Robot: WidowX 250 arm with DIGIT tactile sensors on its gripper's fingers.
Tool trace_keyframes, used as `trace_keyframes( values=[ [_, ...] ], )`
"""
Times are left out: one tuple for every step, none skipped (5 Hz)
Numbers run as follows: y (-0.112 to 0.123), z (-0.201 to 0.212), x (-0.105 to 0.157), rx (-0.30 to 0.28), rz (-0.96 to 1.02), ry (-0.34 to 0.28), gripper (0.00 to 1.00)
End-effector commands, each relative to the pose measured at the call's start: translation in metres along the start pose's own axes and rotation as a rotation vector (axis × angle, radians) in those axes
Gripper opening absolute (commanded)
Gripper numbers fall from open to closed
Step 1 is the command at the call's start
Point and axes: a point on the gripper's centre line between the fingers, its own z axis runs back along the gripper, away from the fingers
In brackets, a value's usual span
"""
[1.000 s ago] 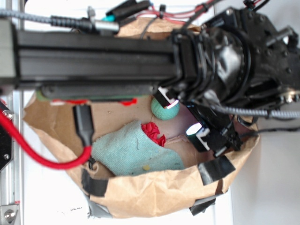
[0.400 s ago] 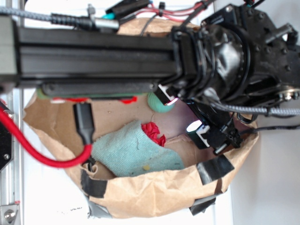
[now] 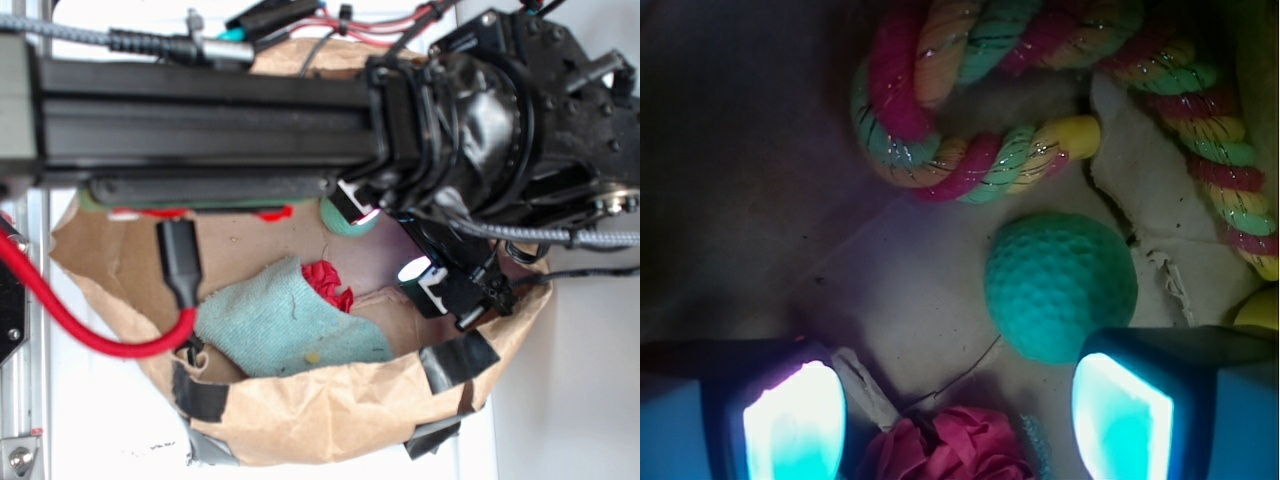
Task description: Grab the green ball.
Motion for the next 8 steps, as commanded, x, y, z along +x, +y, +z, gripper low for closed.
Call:
trace_keyframes(
  values=[
    [0.027,-0.017,0.021,0.065,0.039,-0.104,1.00],
    [0.026,-0.016,0.025,0.042,0.041,-0.115,1.00],
    [0.025,-0.015,0.036,0.031,0.072,-0.114,1.00],
    [0.036,-0.024,0.039,0.072,0.071,-0.127,1.00],
    [0.042,-0.038,0.037,0.116,0.054,-0.155,1.00],
    [0.046,-0.050,0.036,0.150,0.030,-0.187,1.00],
    [0.048,-0.050,0.035,0.143,0.026,-0.188,1.00],
    [0.046,-0.046,0.036,0.120,0.034,-0.196,0.00]
  ],
)
